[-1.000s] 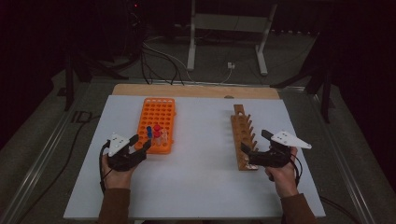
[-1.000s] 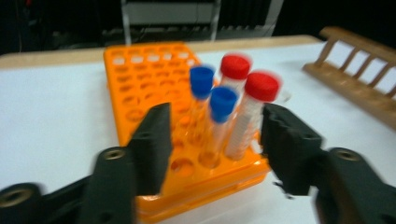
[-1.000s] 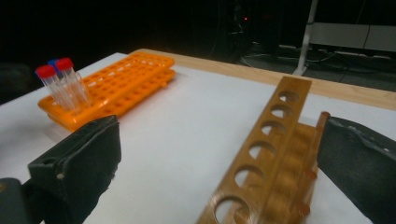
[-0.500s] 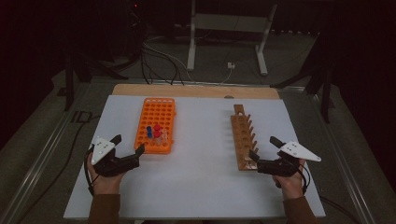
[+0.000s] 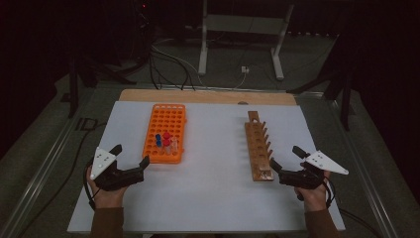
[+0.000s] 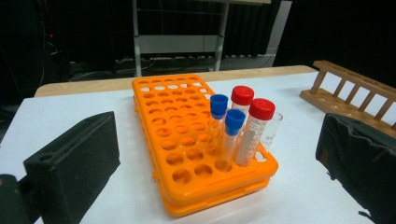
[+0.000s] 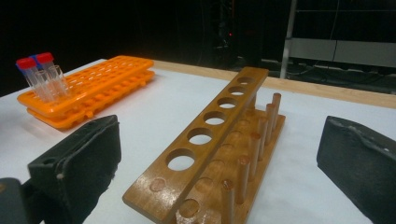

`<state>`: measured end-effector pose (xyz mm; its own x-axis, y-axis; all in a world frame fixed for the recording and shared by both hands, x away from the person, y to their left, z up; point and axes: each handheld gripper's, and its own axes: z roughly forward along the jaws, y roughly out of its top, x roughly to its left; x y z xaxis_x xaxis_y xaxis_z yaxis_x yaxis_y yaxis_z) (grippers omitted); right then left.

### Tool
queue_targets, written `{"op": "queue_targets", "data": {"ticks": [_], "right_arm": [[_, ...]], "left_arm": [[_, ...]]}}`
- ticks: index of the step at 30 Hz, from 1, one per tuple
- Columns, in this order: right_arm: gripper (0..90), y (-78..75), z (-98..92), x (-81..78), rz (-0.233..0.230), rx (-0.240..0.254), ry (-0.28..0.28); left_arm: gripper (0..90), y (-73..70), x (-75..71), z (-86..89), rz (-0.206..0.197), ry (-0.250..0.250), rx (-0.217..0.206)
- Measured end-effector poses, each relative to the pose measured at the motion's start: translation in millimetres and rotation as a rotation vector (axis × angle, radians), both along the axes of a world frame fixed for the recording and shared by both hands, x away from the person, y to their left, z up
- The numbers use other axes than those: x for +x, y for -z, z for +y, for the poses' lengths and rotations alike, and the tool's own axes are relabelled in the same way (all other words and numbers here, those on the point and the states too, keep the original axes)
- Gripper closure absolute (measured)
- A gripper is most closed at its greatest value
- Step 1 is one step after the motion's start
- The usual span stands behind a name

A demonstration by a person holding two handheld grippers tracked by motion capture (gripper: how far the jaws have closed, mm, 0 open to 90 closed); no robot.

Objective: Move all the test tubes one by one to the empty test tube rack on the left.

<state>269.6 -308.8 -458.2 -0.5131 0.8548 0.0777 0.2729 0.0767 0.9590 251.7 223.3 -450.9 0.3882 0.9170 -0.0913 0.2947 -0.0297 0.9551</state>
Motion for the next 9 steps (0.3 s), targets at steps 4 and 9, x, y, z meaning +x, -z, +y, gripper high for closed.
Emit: {"op": "queue_targets", "data": {"ticks": [4, 9], "right_arm": [[0.1, -0.1, 3.5, -0.8, -0.008, -0.021, -0.006], [0.1, 1.5, 4.2, 0.0, 0.007, -0.025, -0.003]], "left_arm": [[0.6, 2.1, 0.5, -0.6, 0.002, -0.010, 0.003], [0.6, 3.9, -0.1, 0.6, 0.004, -0.032, -0.003]]}}
